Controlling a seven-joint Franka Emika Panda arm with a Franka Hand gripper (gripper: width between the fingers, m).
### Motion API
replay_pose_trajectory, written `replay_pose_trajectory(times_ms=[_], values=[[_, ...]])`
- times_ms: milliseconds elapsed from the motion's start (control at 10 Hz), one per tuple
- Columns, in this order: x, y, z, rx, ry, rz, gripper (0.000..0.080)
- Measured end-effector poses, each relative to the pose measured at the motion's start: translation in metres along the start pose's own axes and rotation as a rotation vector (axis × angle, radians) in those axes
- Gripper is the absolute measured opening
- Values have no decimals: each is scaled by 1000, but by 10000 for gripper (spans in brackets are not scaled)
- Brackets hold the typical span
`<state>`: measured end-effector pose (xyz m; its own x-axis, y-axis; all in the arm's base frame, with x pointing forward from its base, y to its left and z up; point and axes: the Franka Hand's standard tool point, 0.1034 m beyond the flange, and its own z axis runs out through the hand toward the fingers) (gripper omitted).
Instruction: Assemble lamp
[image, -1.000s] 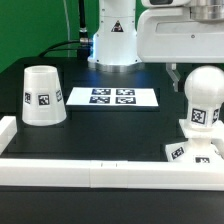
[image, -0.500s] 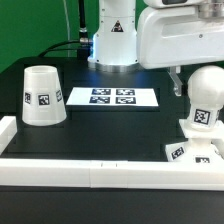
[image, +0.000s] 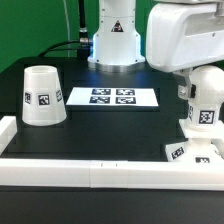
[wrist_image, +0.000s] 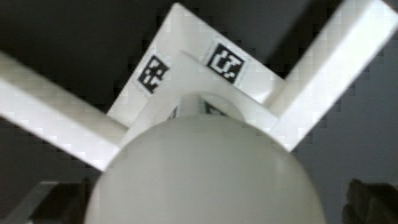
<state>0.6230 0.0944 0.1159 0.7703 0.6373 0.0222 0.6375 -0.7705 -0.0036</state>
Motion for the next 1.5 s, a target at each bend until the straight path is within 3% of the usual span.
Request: replay_pose_trajectory(times_ms=[500, 800, 1000, 1500], values=[[-3, 4, 1, -12, -12, -335, 699], [1, 4, 1, -45, -32, -642, 699], [0, 1, 3, -35, -44, -772, 699], [3, -3, 4, -41, -72, -1080, 699]])
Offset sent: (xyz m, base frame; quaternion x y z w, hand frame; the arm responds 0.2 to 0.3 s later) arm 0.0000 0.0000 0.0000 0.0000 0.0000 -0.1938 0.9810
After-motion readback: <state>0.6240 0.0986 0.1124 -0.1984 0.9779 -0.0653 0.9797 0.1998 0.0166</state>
